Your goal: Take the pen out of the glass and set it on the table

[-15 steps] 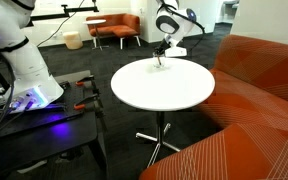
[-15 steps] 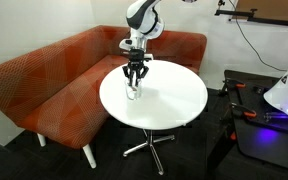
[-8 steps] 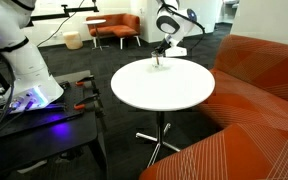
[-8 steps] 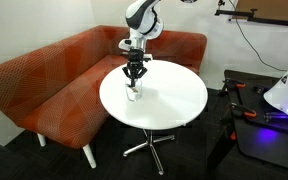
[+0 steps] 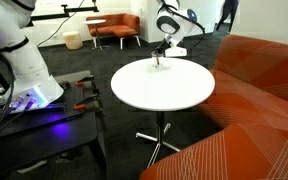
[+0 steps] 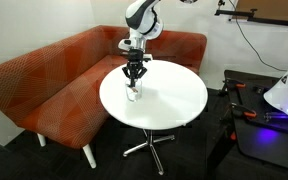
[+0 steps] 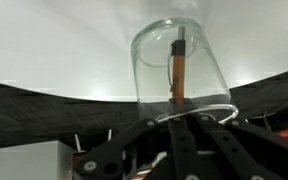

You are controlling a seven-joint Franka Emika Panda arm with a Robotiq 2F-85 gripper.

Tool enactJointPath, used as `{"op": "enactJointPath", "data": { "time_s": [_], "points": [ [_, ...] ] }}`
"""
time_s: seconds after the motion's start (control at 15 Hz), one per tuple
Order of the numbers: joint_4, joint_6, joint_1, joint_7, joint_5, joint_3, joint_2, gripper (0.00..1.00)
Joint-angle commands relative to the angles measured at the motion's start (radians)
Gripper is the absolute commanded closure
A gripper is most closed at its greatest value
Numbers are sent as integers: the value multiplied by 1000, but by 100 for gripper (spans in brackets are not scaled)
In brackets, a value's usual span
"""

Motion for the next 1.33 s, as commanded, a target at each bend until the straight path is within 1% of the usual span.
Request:
{"op": "enactJointPath", "data": {
  "time_s": [0.0, 0.07, 0.13, 0.2, 0.33, 0.4, 0.47, 0.53, 0.6, 0.67, 0.73, 1.0, 1.27],
  "points": [
    [38, -36, -18, 41, -25, 18, 15, 65],
    [40, -38, -18, 41, -25, 18, 15, 61],
    [41, -40, -19, 41, -25, 18, 15, 62],
    [42, -40, -19, 41, -24, 18, 16, 60],
    [45, -39, -18, 42, -25, 18, 18, 69],
    [46, -39, -18, 43, -25, 18, 19, 70],
    [48, -39, -18, 44, -25, 18, 21, 74],
    [50, -40, -18, 45, -26, 18, 23, 74],
    [52, -40, -17, 45, -26, 18, 25, 75],
    [57, -42, -16, 48, -29, 18, 28, 74],
    [59, -44, -14, 51, -30, 18, 30, 75],
    [60, -43, -8, 70, -40, 18, 25, 70],
    [62, -46, -9, 89, -59, 23, 22, 68]
  ]
}}
